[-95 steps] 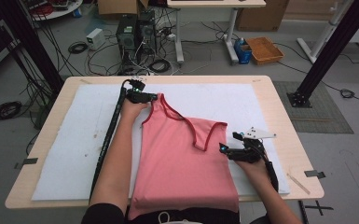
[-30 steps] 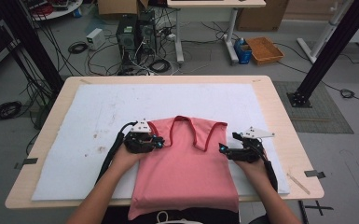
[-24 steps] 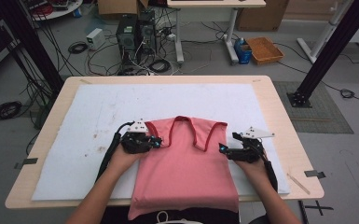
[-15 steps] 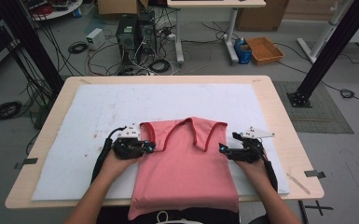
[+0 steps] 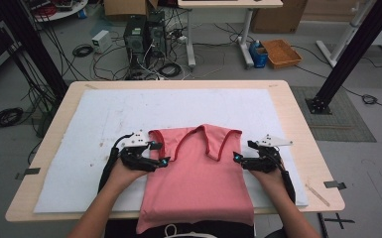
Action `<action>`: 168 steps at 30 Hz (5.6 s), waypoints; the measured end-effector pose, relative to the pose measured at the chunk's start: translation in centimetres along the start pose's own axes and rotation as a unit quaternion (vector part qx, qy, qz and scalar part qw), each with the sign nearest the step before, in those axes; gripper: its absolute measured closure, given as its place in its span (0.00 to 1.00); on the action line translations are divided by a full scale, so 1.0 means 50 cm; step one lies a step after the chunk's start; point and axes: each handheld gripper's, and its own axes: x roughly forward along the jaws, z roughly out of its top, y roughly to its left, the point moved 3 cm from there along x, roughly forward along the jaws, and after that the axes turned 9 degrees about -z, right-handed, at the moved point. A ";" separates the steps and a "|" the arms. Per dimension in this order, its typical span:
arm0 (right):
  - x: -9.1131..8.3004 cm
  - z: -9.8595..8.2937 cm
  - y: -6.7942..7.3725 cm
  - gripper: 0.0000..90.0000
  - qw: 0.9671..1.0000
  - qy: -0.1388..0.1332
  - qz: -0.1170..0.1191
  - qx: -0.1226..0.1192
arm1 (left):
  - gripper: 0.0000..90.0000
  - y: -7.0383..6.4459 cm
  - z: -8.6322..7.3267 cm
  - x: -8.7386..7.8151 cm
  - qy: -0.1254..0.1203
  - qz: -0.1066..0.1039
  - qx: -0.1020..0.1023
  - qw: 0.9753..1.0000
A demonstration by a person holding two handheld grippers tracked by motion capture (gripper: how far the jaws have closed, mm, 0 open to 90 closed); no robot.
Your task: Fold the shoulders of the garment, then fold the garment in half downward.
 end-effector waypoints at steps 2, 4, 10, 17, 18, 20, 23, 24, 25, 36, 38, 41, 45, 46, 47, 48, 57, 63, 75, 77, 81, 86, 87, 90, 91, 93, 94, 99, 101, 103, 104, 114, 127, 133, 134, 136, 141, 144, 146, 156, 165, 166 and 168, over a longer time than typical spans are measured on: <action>0.001 0.000 0.000 0.23 1.000 0.003 -0.001 0.001 | 0.32 0.004 -0.001 -0.001 0.001 0.008 -0.006 1.000; 0.002 0.000 0.001 0.23 1.000 0.006 -0.002 0.000 | 0.30 0.006 -0.002 -0.003 0.003 0.012 -0.011 1.000; 0.003 0.000 -0.001 0.23 1.000 0.008 -0.001 0.004 | 0.26 0.006 0.004 -0.011 -0.015 0.012 -0.006 1.000; 0.004 0.001 -0.004 0.23 1.000 0.011 0.000 0.012 | 0.26 0.020 0.000 -0.022 -0.020 0.026 -0.020 0.999; 0.003 0.001 -0.003 0.23 1.000 0.009 -0.002 0.011 | 0.26 0.021 -0.001 -0.022 -0.021 0.025 -0.021 0.999; 0.002 0.001 -0.002 0.23 1.000 0.005 -0.002 0.008 | 0.26 0.024 -0.001 -0.019 -0.021 0.027 -0.024 0.999; 0.000 0.001 -0.001 0.23 1.000 0.003 -0.005 0.005 | 0.26 0.025 -0.003 -0.017 -0.018 0.027 -0.026 0.999; 0.000 0.002 -0.001 0.23 1.000 0.002 -0.005 0.005 | 0.26 0.025 -0.004 -0.017 -0.016 0.028 -0.028 0.999; -0.001 0.002 -0.001 0.23 1.000 0.001 -0.005 0.006 | 0.26 0.025 -0.003 -0.018 -0.017 0.029 -0.026 0.999; -0.001 0.015 -0.014 0.23 1.000 -0.014 -0.005 0.025 | 0.26 0.054 -0.004 -0.048 -0.024 0.064 -0.044 0.997; 0.001 0.022 -0.021 0.23 1.000 -0.014 -0.005 0.024 | 0.26 0.069 -0.004 -0.056 -0.023 0.080 -0.052 0.995; 0.004 0.038 -0.039 0.23 1.000 -0.006 -0.008 0.021 | 0.26 0.095 -0.006 -0.064 -0.022 0.104 -0.066 0.992; 0.017 0.055 -0.064 0.23 1.000 0.004 -0.019 0.022 | 0.26 0.125 -0.008 -0.067 -0.025 0.116 -0.085 0.989; 0.023 0.059 -0.071 0.23 0.999 0.008 -0.023 0.022 | 0.26 0.132 -0.009 -0.068 -0.029 0.117 -0.089 0.989; 0.029 0.062 -0.076 0.23 0.999 0.006 -0.022 0.024 | 0.26 0.139 -0.009 -0.068 -0.028 0.113 -0.093 0.989; 0.035 0.065 -0.080 0.23 0.999 0.011 -0.022 0.028 | 0.26 0.144 -0.011 -0.066 -0.026 0.109 -0.098 0.989; 0.107 0.077 -0.091 0.23 0.998 0.065 -0.001 0.019 | 0.26 0.185 -0.030 -0.037 0.002 0.113 -0.131 0.985; 0.132 0.068 -0.084 0.37 0.996 0.090 -0.009 -0.004 | 0.27 0.204 -0.019 -0.020 0.041 0.124 -0.121 0.984; 0.135 0.070 -0.074 0.86 0.994 0.091 -0.023 -0.053 | 0.71 0.213 -0.023 -0.021 0.072 0.160 -0.104 0.979; 0.137 0.074 -0.074 0.89 0.994 0.089 -0.031 -0.059 | 0.83 0.208 -0.022 -0.015 0.073 0.157 -0.094 0.980; 0.136 0.085 -0.074 0.91 0.994 0.077 -0.035 -0.062 | 0.98 0.209 -0.013 -0.015 0.060 0.159 -0.079 0.982; 0.131 0.113 -0.075 0.91 0.995 0.067 -0.038 -0.065 | 1.00 0.223 -0.004 -0.037 0.039 0.173 -0.087 0.980; 0.131 0.119 -0.075 0.91 0.995 0.065 -0.038 -0.066 | 1.00 0.224 -0.002 -0.040 0.038 0.171 -0.085 0.981; 0.131 0.126 -0.073 0.91 0.995 0.062 -0.038 -0.063 | 0.99 0.219 0.004 -0.044 0.029 0.156 -0.087 0.983; 0.132 0.126 -0.073 0.91 0.995 0.064 -0.038 -0.065 | 0.88 0.219 0.004 -0.044 0.029 0.155 -0.093 0.983; 0.134 0.122 -0.073 0.91 0.995 0.069 -0.036 -0.063 | 0.68 0.221 -0.002 -0.040 0.037 0.147 -0.105 0.983; 0.135 0.120 -0.073 0.91 0.995 0.071 -0.035 -0.065 | 0.63 0.224 -0.005 -0.037 0.039 0.147 -0.110 0.982; 0.137 0.112 -0.072 0.91 0.994 0.077 -0.035 -0.065 | 0.54 0.231 -0.017 -0.015 0.053 0.127 -0.120 0.983; 0.136 0.112 -0.072 0.91 0.994 0.078 -0.034 -0.065 | 0.54 0.227 -0.014 -0.006 0.072 0.136 -0.108 0.982; 0.135 0.111 -0.073 0.91 0.994 0.077 -0.035 -0.063 | 0.55 0.223 -0.012 0.000 0.081 0.140 -0.097 0.982; 0.135 0.111 -0.075 0.91 0.994 0.077 -0.033 -0.063 | 0.57 0.220 -0.011 0.002 0.089 0.146 -0.089 0.981; 0.132 0.108 -0.075 0.91 0.995 0.072 -0.035 -0.061 | 0.92 0.205 -0.006 0.008 0.084 0.129 -0.082 0.985; 0.127 0.141 -0.086 0.91 0.995 0.056 -0.052 -0.064 | 0.93 0.242 0.070 -0.006 0.058 0.147 -0.064 0.985; 0.137 0.179 -0.107 0.91 0.995 0.051 -0.063 -0.051 | 0.93 0.279 0.121 -0.007 0.043 0.159 -0.064 0.984; 0.139 0.188 -0.112 0.91 0.995 0.048 -0.065 -0.050 | 0.93 0.285 0.128 -0.009 0.037 0.159 -0.064 0.984; 0.141 0.207 -0.121 0.91 0.996 0.039 -0.067 -0.043 | 0.93 0.293 0.142 -0.014 0.019 0.161 -0.067 0.985; 0.142 0.246 -0.126 0.91 0.996 0.029 -0.065 -0.044 | 0.93 0.288 0.153 -0.027 -0.002 0.146 -0.062 0.987; 0.139 0.248 -0.120 0.91 0.997 0.026 -0.056 -0.047 | 0.93 0.279 0.144 -0.033 -0.014 0.135 -0.065 0.989; 0.137 0.241 -0.117 0.91 0.997 0.024 -0.051 -0.047 | 0.93 0.273 0.136 -0.037 -0.021 0.128 -0.068 0.989; 0.105 0.207 -0.105 0.91 0.998 0.014 -0.031 -0.052 | 0.93 0.234 0.105 -0.064 -0.039 0.100 -0.056 0.993; 0.075 0.194 -0.081 0.91 0.998 0.001 -0.011 -0.063 | 0.93 0.208 0.088 -0.075 -0.052 0.086 -0.047 0.994; 0.072 0.193 -0.078 0.91 0.998 -0.002 -0.009 -0.066 | 0.93 0.204 0.086 -0.076 -0.054 0.084 -0.046 0.994; 0.063 0.189 -0.073 0.91 0.998 -0.003 -0.004 -0.070 | 0.93 0.196 0.080 -0.080 -0.060 0.079 -0.044 0.994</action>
